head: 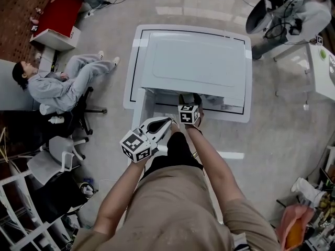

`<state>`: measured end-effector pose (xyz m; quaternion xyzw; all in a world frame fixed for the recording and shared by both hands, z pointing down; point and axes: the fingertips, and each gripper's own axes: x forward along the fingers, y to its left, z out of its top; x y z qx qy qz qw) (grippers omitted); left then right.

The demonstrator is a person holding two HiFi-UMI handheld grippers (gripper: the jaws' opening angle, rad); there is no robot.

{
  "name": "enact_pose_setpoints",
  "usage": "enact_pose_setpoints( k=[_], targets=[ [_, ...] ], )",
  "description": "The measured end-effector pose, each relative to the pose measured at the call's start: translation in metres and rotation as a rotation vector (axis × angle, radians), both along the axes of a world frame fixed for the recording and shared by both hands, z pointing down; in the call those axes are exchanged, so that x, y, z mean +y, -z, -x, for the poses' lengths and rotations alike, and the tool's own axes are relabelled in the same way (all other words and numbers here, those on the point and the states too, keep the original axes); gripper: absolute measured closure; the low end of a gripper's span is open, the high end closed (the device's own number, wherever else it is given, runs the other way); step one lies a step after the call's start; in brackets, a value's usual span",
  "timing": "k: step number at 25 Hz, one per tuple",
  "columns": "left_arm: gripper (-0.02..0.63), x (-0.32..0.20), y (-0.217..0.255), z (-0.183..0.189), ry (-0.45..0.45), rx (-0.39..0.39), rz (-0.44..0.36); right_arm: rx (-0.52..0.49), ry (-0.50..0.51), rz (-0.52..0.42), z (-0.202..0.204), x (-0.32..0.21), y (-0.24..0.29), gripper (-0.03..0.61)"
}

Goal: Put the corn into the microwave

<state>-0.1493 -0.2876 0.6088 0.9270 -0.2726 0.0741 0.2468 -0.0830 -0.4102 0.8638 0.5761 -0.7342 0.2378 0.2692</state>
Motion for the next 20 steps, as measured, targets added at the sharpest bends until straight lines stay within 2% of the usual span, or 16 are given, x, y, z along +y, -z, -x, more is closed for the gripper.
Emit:
enact_pose_setpoints(
  k=[5, 11, 17, 20],
  targets=[
    [0.609, 0.009, 0.013, 0.001, -0.002, 0.026, -0.006, 0.016, -0.015, 0.006, -0.007, -0.002, 0.000, 0.311],
    [0.609, 0.008, 0.020, 0.010, -0.002, 0.034, -0.014, 0.076, 0.047, 0.043, 0.001, -0.007, 0.002, 0.311],
    [0.609, 0.015, 0.033, 0.012, -0.004, 0.040, -0.037, -0.029, 0.082, 0.071, 0.013, -0.013, 0.003, 0.311],
    [0.609, 0.015, 0.033, 0.015, 0.013, 0.033, -0.048, -0.038, 0.087, 0.074, 0.009, -0.012, 0.006, 0.311]
  ],
)
